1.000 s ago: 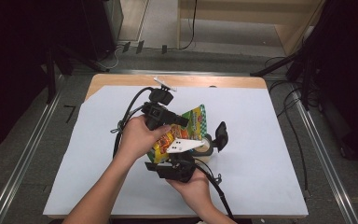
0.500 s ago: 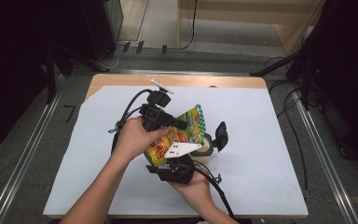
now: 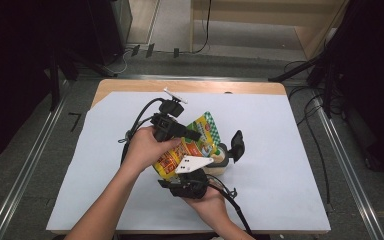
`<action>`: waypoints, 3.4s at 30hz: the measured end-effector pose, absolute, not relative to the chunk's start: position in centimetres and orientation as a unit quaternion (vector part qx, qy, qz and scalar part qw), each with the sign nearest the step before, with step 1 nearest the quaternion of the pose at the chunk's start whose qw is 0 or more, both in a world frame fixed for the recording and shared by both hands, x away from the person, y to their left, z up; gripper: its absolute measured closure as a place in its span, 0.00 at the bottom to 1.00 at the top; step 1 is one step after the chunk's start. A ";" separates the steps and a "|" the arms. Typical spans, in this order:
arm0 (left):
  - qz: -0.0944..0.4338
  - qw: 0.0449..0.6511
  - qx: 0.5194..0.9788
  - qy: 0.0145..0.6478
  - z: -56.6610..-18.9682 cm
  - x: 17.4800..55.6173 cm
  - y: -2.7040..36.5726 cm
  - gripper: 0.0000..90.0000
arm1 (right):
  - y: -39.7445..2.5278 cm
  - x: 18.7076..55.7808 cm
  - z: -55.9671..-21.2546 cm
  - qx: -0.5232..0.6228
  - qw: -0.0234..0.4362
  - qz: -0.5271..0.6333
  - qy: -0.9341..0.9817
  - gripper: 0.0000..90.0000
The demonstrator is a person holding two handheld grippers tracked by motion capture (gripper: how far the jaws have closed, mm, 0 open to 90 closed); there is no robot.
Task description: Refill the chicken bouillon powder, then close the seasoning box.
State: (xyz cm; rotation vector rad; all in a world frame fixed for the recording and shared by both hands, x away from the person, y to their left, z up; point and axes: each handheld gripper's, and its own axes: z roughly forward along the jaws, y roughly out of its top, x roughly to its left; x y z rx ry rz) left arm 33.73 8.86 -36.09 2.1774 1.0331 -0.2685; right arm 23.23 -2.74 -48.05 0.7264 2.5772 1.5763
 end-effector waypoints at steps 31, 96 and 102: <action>-0.158 0.419 0.802 0.395 -35.2 34.2 13.7 1.00 | -2.6 23.5 -48.4 0.245 0.006 0.501 0.830 0.61; -0.073 0.502 0.714 0.482 -39.3 38.7 22.8 1.00 | -4.8 24.3 -47.2 0.269 -0.005 0.503 0.821 0.55; -0.063 0.498 0.719 0.480 -39.1 38.1 23.1 1.00 | -4.9 24.2 -47.0 0.265 0.000 0.509 0.819 0.56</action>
